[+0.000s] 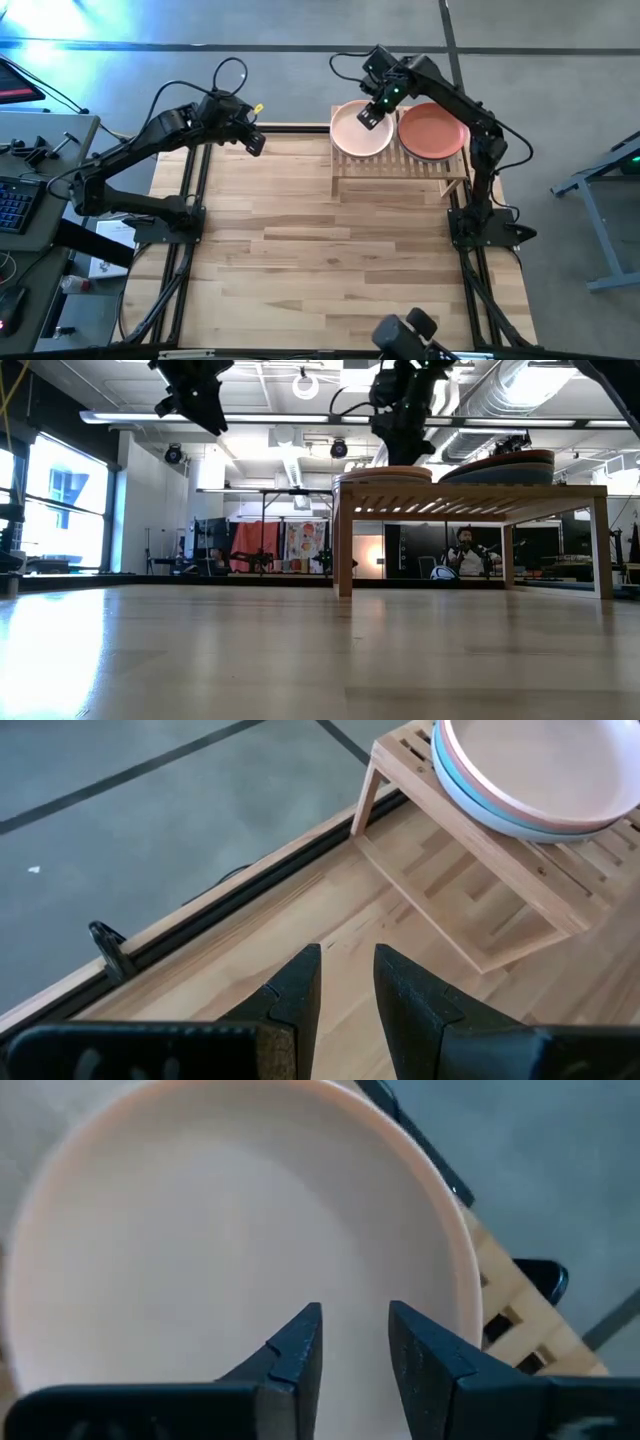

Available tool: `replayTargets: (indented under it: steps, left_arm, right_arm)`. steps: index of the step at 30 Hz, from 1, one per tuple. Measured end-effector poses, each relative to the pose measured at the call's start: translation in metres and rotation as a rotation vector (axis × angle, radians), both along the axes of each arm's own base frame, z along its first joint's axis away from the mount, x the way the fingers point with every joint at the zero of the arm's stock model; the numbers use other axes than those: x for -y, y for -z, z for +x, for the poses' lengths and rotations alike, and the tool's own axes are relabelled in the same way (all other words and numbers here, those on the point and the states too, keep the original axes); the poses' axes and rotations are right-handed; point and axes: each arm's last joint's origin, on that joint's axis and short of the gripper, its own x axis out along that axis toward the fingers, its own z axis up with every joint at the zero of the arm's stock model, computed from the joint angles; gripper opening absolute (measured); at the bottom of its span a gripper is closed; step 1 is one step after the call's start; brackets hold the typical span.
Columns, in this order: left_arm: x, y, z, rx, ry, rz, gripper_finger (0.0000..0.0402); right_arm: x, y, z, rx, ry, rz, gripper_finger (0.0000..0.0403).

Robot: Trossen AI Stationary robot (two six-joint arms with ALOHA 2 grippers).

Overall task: Place and stack plates onto a shelf
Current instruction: Stack the light orange plate on top of the brown plate on the shelf, then return to Home Position

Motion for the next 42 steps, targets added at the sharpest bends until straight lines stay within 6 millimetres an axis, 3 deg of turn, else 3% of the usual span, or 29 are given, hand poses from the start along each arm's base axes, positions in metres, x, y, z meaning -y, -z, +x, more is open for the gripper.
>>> replayTargets:
  steps: [8,23,35,42]
  left_arm:
    - [0.000,0.000,0.000,0.001,0.001,0.000,0.0083]
    - [0.000,0.000,0.000,0.001,0.001,0.000,0.0083]
    - [0.001,-0.001,0.000,0.010,0.011,-0.005,0.0083]
    - [0.012,-0.015,-0.019,0.071,0.002,0.035,0.0083]
  right_arm:
    - [0.007,0.015,0.004,-0.047,0.012,0.038,0.0094]
    - [0.014,0.021,0.003,-0.072,0.034,0.034,0.0094]
    - [-0.002,-0.035,-0.004,0.067,-0.051,0.028,0.0094]
    - [-0.023,-0.056,-0.015,0.164,-0.165,0.078,0.0094]
